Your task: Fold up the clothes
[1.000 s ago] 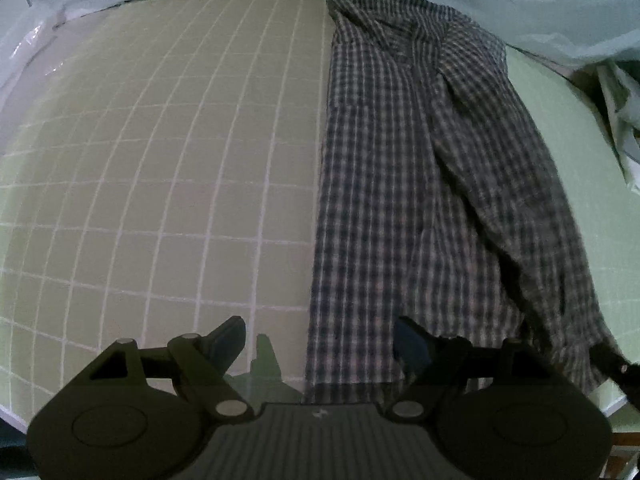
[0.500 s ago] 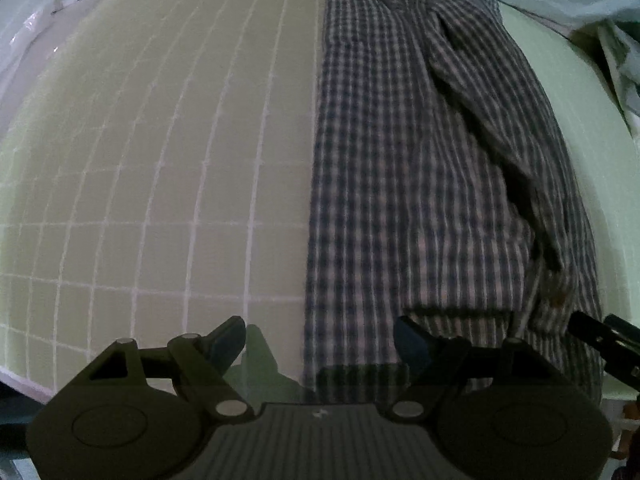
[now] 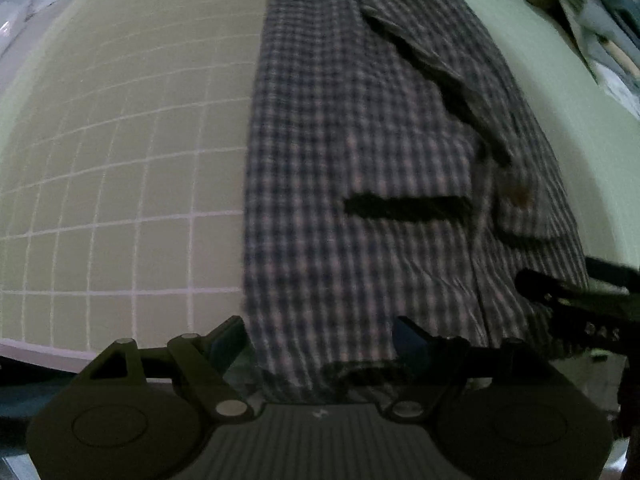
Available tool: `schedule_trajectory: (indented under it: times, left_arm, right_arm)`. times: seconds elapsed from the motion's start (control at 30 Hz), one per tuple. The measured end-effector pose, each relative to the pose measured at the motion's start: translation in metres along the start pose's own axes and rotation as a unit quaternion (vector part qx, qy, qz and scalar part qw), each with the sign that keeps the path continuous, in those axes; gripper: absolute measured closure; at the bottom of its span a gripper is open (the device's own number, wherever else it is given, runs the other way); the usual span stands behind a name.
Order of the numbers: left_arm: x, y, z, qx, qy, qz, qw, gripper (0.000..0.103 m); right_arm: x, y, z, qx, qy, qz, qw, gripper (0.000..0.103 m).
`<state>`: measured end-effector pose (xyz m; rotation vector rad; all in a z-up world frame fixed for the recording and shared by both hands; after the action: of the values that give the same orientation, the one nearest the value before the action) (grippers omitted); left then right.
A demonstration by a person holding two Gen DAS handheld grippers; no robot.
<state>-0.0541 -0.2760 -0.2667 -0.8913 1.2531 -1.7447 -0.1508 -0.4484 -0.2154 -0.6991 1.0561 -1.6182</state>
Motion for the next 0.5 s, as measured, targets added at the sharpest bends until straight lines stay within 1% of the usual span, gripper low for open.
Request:
schedule_trajectory:
  times: [0.03, 0.07, 0.1, 0.13, 0.17, 0.2, 0.23, 0.27, 0.3, 0.33, 0.37, 0.4, 0.43, 0.5]
  left_arm:
    - [0.003, 0.0, -0.001, 0.0, 0.006, 0.0, 1.0, 0.024]
    - [0.005, 0.0, -0.002, 0.002, 0.012, 0.003, 0.9999, 0.028]
    - [0.007, -0.001, -0.002, 0.005, 0.018, 0.007, 0.9998, 0.036]
    - [0.009, -0.002, -0.001, 0.008, 0.023, 0.007, 0.9997, 0.042]
    - [0.011, -0.003, 0.0, 0.011, 0.028, 0.004, 0.9995, 0.057]
    - [0.012, -0.004, 0.001, 0.013, 0.03, -0.005, 0.9995, 0.082]
    - [0.013, -0.006, 0.002, 0.014, 0.027, -0.016, 0.9994, 0.094]
    - [0.013, -0.007, 0.004, 0.016, 0.023, -0.027, 0.9992, 0.097]
    - [0.014, -0.008, 0.006, 0.017, 0.02, -0.039, 0.9989, 0.098]
    - [0.014, -0.011, 0.008, 0.02, 0.017, -0.048, 0.9985, 0.099]
    - [0.015, -0.016, 0.011, 0.023, 0.015, -0.057, 0.998, 0.099]
    - [0.016, -0.02, 0.014, 0.026, 0.013, -0.065, 0.9975, 0.099]
    - [0.014, -0.029, 0.015, 0.031, 0.005, -0.079, 0.9964, 0.099]
    - [0.009, -0.049, 0.022, 0.046, -0.021, -0.113, 0.9923, 0.099]
  right_arm:
    - [-0.001, 0.001, 0.0, -0.002, -0.003, -0.004, 1.0, 0.004]
    - [-0.002, 0.001, -0.001, -0.004, -0.007, -0.007, 1.0, 0.004]
    - [-0.002, 0.001, -0.002, -0.004, -0.01, -0.008, 1.0, 0.004]
    - [-0.002, -0.001, -0.001, -0.001, -0.009, -0.002, 1.0, 0.005]
    - [-0.002, -0.002, 0.001, 0.001, -0.008, 0.004, 1.0, 0.006]
    - [-0.002, -0.003, 0.002, 0.004, -0.007, 0.009, 1.0, 0.017]
    - [-0.001, -0.005, 0.003, 0.006, -0.007, 0.015, 1.0, 0.038]
    - [-0.001, -0.006, 0.005, 0.008, -0.006, 0.02, 1.0, 0.052]
    - [-0.001, -0.008, 0.006, 0.011, -0.005, 0.026, 1.0, 0.08]
    - [-0.001, -0.009, 0.007, 0.013, -0.004, 0.032, 0.999, 0.094]
    - [-0.001, -0.011, 0.009, 0.016, -0.003, 0.037, 0.999, 0.095]
    - [-0.001, -0.012, 0.01, 0.018, -0.002, 0.043, 0.999, 0.1]
    - [0.0, -0.014, 0.012, 0.02, 0.003, 0.05, 0.999, 0.1]
    - [0.008, -0.023, 0.02, 0.022, 0.039, 0.078, 0.996, 0.1]
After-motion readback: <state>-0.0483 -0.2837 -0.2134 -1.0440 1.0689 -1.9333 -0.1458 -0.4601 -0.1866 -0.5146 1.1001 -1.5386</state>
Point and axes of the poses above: each gripper's, at about its wrist camera, not at the fingertips, and y roughly the way its jaws point, x to its right, z to its top, the point moved 8 cm from there along y, roughly the way its jaws point
